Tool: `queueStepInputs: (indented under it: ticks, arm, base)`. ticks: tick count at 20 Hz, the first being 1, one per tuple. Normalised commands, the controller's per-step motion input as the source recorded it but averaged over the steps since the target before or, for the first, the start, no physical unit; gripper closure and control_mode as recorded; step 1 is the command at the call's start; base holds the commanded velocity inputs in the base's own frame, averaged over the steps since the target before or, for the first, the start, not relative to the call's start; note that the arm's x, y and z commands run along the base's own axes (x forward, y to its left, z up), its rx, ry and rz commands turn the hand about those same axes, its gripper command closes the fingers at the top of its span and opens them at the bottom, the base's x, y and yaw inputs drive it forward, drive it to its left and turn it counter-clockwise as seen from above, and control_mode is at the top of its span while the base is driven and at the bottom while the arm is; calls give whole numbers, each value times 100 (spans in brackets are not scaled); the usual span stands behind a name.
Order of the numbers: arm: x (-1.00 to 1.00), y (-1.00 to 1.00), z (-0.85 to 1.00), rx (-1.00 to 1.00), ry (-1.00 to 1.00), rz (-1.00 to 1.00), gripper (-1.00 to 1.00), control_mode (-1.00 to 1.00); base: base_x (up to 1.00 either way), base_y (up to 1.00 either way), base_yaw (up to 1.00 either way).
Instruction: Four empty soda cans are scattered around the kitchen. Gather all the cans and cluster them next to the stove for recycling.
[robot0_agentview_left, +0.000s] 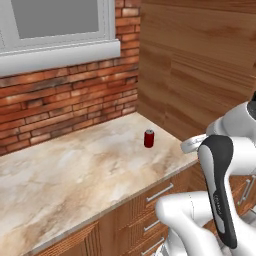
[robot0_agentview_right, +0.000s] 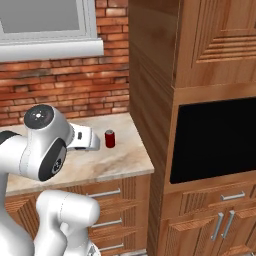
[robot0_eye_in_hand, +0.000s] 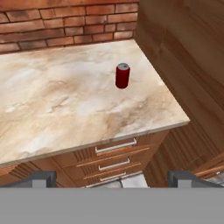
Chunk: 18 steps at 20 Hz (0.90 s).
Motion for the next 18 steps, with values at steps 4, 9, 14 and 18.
queueStepInputs:
  ticks: [4, 9, 14, 18]
  arm:
    - [0, 0, 0, 0, 0, 0, -100, 100]
    - [4, 0, -2, 0, 2, 0, -100, -100]
    - [23, 0, -1, -4, 9, -2, -100, -100]
    - [33, 2, 0, -3, 14, -2, -100, -100]
  base:
    - [21, 0, 0]
    - [1, -1, 0]
    - [0, 0, 0]
    - [0, 0, 0]
